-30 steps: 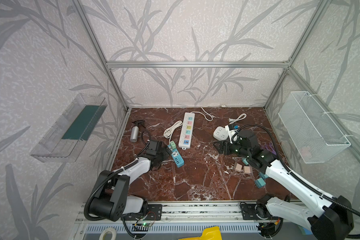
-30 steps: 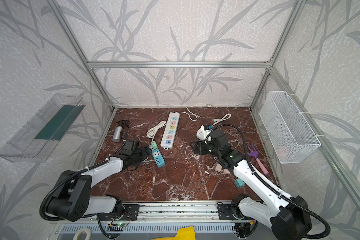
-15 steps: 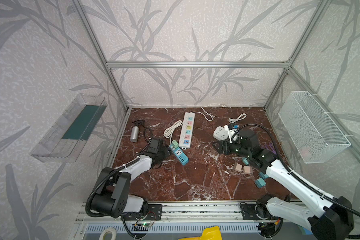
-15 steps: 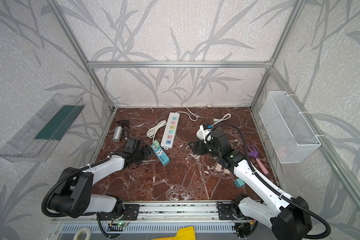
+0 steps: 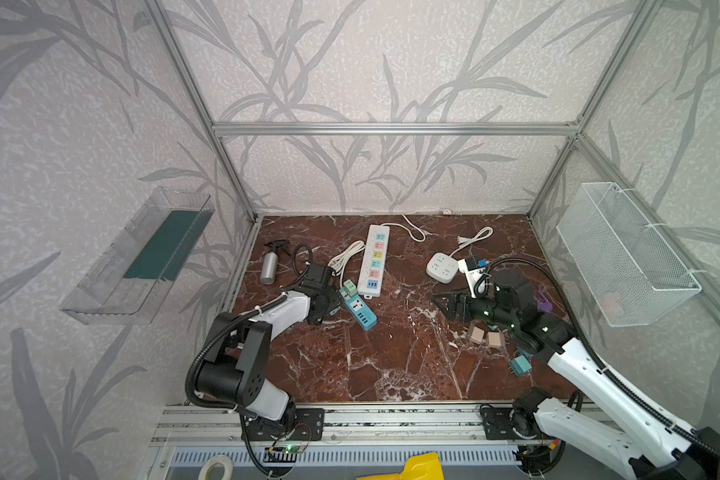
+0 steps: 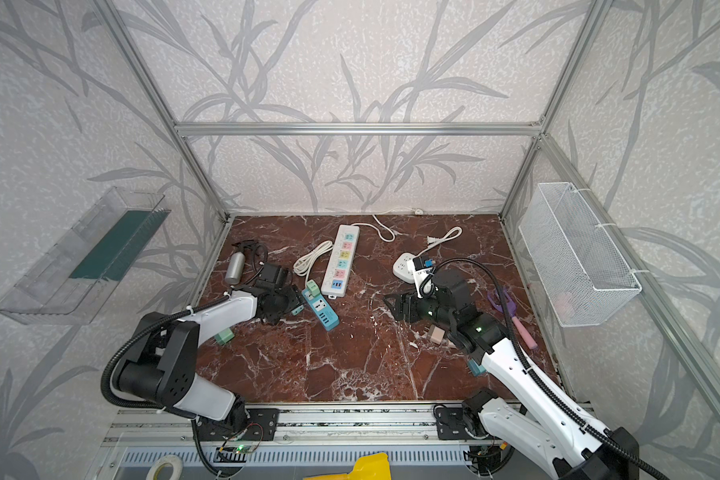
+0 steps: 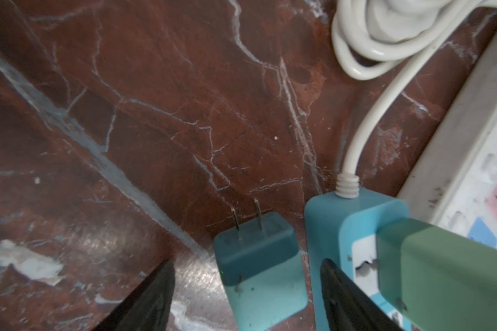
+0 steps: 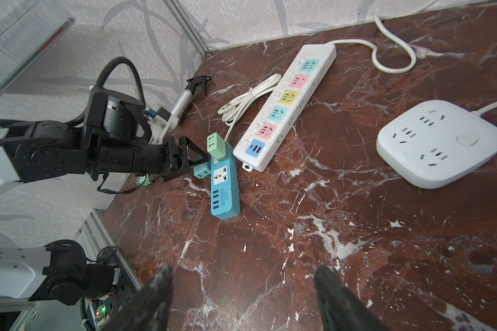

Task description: Insert the plug

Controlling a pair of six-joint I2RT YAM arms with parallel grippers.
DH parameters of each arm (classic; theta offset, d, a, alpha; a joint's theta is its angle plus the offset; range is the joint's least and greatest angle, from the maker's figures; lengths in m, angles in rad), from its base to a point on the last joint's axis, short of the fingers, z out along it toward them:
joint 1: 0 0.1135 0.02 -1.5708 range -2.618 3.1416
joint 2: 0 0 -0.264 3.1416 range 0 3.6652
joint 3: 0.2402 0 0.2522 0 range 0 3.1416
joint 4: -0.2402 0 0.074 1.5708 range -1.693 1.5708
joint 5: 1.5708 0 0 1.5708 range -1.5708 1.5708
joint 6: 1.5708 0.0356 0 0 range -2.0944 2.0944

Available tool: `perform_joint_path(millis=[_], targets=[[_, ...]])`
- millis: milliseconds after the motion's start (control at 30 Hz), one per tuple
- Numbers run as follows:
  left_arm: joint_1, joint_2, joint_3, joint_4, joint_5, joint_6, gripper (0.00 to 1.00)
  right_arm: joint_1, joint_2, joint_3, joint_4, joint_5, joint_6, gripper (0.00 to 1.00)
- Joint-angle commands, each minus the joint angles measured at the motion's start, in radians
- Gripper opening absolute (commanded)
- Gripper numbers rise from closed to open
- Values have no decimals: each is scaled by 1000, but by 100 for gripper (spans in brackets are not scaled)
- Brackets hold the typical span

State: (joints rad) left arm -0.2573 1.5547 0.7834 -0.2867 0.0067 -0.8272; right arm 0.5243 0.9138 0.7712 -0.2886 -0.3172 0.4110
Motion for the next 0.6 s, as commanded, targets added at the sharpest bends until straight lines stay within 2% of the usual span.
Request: perform_joint_path(millis=[0,67,200,333,467,567], targets=[[3,20,-16,-37,28,-17,77,0,15,53,-37,-46,-15,76],[5,49,4,-30,12,-9,71,-1,21,58,-19,-45,-24,76],[4,58,15,-50,4,-43,53,0,43,64,10,-67,-12,74],[5,-18,-56,-34,-40,-65,48,-1,33,59,16,-80,-13,74],[6,-101,-134,-44,-47,-104,36,0,30,74,16,-87,-19,73],[1,-231,-225,-86,-88,-186,36,0,22,66,38,-108,-5,73]])
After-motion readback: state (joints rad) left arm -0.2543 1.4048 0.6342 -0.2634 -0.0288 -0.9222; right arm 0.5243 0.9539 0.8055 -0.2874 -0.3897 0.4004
